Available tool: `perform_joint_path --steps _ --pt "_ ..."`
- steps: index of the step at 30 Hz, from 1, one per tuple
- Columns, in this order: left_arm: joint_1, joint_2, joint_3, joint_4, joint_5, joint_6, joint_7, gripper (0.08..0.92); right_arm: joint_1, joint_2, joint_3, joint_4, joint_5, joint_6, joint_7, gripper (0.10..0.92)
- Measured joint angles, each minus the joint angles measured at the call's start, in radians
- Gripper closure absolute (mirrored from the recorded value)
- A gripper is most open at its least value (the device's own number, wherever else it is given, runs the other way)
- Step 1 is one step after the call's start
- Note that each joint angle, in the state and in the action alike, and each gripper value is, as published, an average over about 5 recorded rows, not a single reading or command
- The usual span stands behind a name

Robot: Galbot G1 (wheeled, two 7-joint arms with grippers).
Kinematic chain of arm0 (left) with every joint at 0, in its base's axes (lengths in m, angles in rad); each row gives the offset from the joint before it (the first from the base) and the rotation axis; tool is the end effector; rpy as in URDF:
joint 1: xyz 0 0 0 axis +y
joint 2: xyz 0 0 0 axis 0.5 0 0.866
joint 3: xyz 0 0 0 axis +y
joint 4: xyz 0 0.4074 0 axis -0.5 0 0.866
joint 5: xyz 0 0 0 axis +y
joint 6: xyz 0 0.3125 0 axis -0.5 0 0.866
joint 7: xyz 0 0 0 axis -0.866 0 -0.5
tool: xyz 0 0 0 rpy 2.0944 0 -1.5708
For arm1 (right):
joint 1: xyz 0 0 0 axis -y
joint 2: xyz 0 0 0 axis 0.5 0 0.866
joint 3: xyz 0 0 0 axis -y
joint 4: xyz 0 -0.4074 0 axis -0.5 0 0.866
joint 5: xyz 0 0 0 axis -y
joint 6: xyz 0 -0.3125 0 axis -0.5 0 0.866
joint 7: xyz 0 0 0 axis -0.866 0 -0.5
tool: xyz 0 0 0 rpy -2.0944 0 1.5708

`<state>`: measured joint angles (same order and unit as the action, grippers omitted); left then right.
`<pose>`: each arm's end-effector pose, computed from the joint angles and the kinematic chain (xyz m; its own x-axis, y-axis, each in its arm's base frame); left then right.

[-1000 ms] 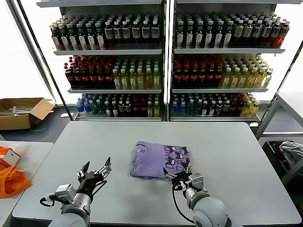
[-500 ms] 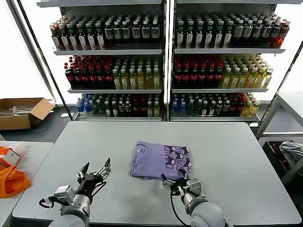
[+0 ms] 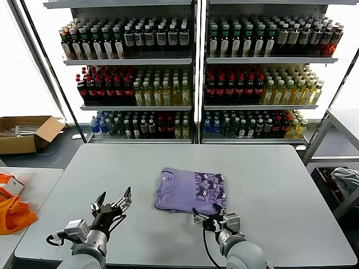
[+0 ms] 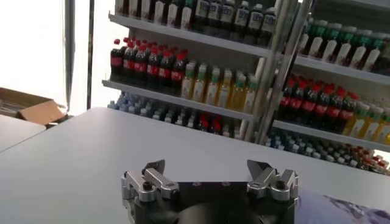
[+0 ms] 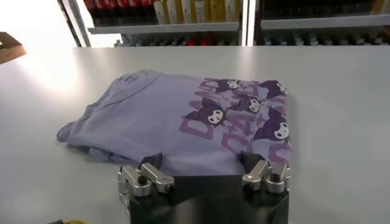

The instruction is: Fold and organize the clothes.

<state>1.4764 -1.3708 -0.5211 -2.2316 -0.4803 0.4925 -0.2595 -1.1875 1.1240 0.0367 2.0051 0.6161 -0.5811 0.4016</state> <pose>0.1364 0.0422 -0.2949 -0.9494 0.0080 0.3139 -0.0613 0.9757 -0.2104 0.2053 0.0004 -0.3382 -0.8002 -0.2759 0.5324 -0.2702 0.9585 0.0907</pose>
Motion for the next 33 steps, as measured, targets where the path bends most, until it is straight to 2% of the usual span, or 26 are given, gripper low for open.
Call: perform_joint_path --steps 6,16,28,33 --pt "0.002 -0.003 -0.002 -0.001 0.001 -0.004 0.002 0.177 -0.008 0.008 0.031 0.040 -0.041 0.002 -0.012 0.203" --pt "-0.007 -0.006 -0.007 0.017 0.050 -0.055 0.032 0.177 -0.028 -0.019 0.144 0.096 -0.201 0.028 -0.069 0.203" --pt "-0.025 0.009 -0.021 0.101 0.323 -0.252 0.131 0.177 -0.026 -0.045 0.385 0.049 -0.363 0.187 -0.206 0.203" --pt "-0.026 0.012 -0.015 0.103 0.353 -0.277 0.172 0.177 -0.023 -0.060 0.466 0.033 -0.390 0.207 -0.275 0.203"
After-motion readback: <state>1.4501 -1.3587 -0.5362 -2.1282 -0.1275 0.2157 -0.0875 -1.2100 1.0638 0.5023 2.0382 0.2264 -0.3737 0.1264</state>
